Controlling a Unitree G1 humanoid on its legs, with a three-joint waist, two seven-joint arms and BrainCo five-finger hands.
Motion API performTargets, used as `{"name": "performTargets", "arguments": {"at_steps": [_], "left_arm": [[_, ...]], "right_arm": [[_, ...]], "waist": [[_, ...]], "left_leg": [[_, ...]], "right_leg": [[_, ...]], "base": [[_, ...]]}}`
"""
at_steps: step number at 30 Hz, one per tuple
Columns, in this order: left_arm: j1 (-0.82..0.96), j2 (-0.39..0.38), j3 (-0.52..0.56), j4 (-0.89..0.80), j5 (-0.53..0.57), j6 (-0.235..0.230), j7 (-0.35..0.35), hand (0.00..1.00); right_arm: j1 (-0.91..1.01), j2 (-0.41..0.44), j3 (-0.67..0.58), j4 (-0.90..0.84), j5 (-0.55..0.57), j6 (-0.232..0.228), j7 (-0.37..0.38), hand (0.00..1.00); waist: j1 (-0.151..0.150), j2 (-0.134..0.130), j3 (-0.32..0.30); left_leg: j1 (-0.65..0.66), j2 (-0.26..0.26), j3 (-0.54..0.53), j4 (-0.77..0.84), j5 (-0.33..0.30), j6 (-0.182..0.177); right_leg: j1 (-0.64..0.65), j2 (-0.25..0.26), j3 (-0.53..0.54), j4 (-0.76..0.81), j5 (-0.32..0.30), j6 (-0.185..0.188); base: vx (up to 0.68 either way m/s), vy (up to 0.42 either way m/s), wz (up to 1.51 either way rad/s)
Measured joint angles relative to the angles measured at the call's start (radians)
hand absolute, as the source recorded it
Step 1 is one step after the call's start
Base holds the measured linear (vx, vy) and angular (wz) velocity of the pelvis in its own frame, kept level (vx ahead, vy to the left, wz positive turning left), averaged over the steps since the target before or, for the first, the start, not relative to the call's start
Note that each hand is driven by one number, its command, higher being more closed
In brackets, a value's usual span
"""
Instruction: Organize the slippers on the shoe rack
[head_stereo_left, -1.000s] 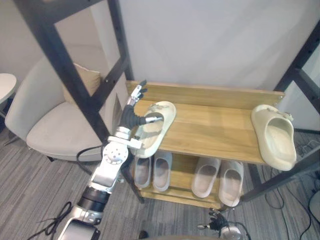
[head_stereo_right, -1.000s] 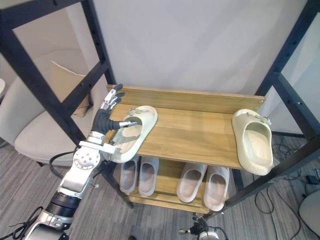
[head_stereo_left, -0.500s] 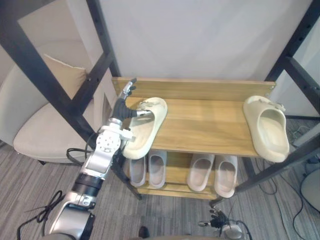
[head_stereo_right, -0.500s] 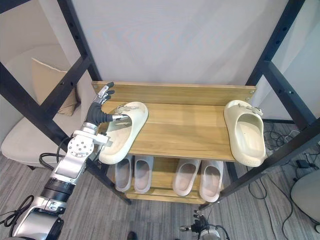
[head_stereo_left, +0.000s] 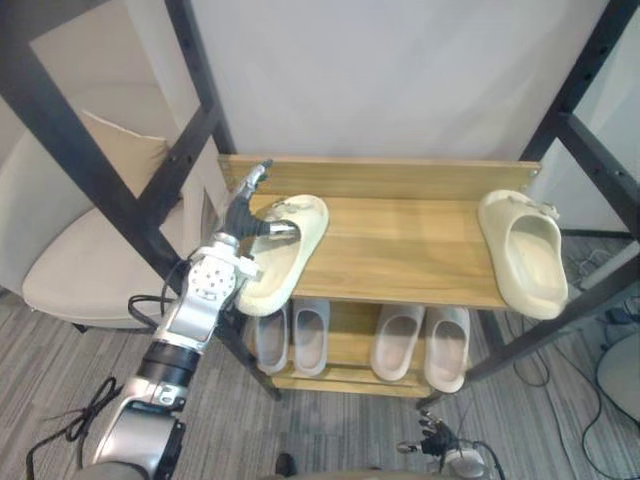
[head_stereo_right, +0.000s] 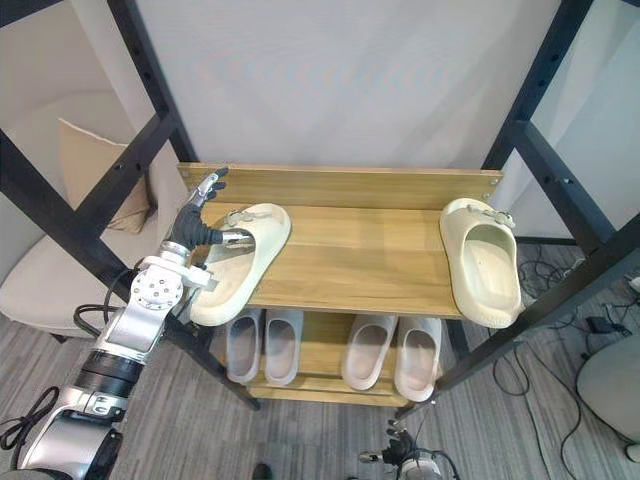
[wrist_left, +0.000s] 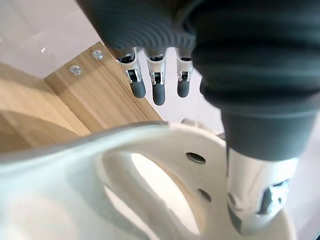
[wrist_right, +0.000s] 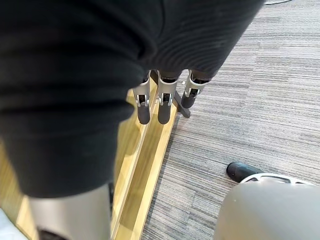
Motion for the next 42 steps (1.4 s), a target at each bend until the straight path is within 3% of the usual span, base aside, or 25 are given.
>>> {"name": "performTargets", "arguments": {"at_steps": [3,4,15,26,36,42], "left_arm": [[-0.026,0.032,-0.03,0.018,0.038,0.003,-0.018,0.0],[-0.03,0.048,-0.043,0.019,0.054,0.003,-0.022,1.0],[-0.103,0.106,-0.097,0.076,0.109,0.006,-0.057,1.0],[-0.115,0.109,-0.119,0.066,0.099,0.006,-0.056,1.0],[-0.23,0.042,-0.206,0.081,0.069,0.012,-0.048,1.0],[-0.323,-0.009,-0.236,0.157,0.071,0.022,-0.028,1.0]], "right_arm": [[0.002,0.0,0.001,0.0,0.0,0.0,0.001,0.0],[0.002,0.0,0.001,0.0,0.0,0.0,0.003,0.0],[0.004,-0.006,0.008,0.0,0.0,-0.001,0.017,0.0],[0.004,-0.008,0.008,0.001,0.001,0.0,0.019,0.0],[0.0,-0.008,0.007,0.004,0.007,0.002,0.018,0.0],[-0.005,-0.008,-0.001,0.006,0.009,0.002,0.018,0.0]], "waist": [[0.0,0.001,0.001],[-0.002,0.002,0.001],[-0.007,0.004,0.001],[-0.01,0.005,0.0],[-0.016,0.008,0.001],[-0.037,0.014,0.004]], "left_leg": [[0.0,0.002,-0.001,0.0,0.0,0.0],[0.0,0.002,-0.001,0.0,0.0,0.0],[0.001,0.004,0.001,0.0,0.001,-0.001],[0.005,0.003,0.003,0.001,0.001,-0.001],[0.01,-0.007,0.003,0.0,0.001,0.0],[0.019,-0.006,0.026,0.0,0.001,0.0]], "right_leg": [[0.0,0.002,0.001,0.0,0.001,-0.002],[-0.001,0.003,0.002,0.0,0.001,-0.002],[-0.004,0.005,0.01,0.002,0.002,-0.004],[-0.003,0.003,0.014,0.005,0.004,-0.006],[-0.002,-0.008,0.01,0.012,0.005,-0.004],[-0.003,-0.009,0.029,0.014,0.008,-0.003]], "base": [[0.0,0.0,0.0],[0.0,0.0,0.0],[0.0,0.0,0.0],[0.0,0.0,0.0],[0.0,0.0,0.0],[0.0,0.001,-0.08]]}}
